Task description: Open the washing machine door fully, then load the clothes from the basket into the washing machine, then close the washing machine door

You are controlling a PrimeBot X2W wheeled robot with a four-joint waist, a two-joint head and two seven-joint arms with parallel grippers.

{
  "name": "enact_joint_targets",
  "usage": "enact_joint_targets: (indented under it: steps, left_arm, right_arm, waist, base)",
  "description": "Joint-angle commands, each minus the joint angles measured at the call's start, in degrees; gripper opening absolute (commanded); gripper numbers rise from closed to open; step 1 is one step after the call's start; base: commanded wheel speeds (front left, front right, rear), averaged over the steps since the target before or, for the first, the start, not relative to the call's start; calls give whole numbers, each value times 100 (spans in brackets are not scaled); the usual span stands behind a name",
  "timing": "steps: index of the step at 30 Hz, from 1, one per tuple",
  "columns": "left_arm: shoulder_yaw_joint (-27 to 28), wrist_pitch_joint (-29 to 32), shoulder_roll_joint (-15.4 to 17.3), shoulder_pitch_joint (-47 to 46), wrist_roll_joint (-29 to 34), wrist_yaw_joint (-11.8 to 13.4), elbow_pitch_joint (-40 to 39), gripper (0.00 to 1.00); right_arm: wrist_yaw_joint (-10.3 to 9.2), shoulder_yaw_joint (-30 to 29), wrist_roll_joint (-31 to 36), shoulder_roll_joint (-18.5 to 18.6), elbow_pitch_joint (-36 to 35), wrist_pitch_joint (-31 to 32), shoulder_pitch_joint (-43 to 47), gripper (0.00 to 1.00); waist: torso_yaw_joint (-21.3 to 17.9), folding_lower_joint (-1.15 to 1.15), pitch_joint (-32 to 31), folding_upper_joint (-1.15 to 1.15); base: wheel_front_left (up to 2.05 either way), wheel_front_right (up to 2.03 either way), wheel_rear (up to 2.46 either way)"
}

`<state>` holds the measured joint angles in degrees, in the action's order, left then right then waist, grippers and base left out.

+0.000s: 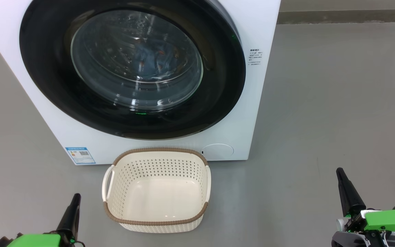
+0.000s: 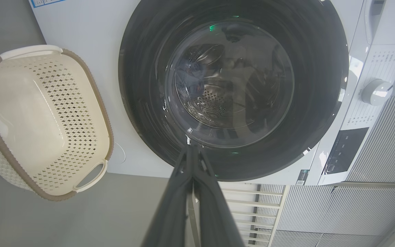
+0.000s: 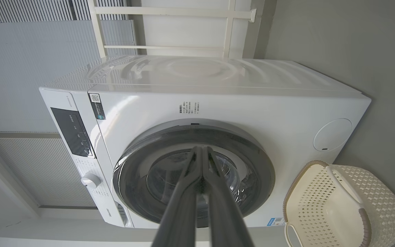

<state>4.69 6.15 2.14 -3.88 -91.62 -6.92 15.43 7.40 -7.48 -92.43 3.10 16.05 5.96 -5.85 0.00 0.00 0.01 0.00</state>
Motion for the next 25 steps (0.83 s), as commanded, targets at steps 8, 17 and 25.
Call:
enact_joint_targets:
  steps: [8, 17, 25]
  left_arm:
    - [195, 41, 74, -277, -45, -53, -103, 0]
    - [195, 41, 74, -277, -45, -53, -103, 0]
    - [195, 41, 74, -277, -45, -54, -103, 0]
  right_arm:
    - [9, 121, 5, 3, -165, 30, -78, 0]
    - [9, 119, 7, 2, -165, 32, -78, 0]
    - [9, 118, 8, 1, -164, 33, -78, 0]
  waist:
    - [0, 0, 0, 0]
    - [0, 0, 0, 0]
    - [0, 0, 0, 0]
  base:
    - [0, 0, 0]
    - [0, 0, 0]
    - [0, 0, 0]
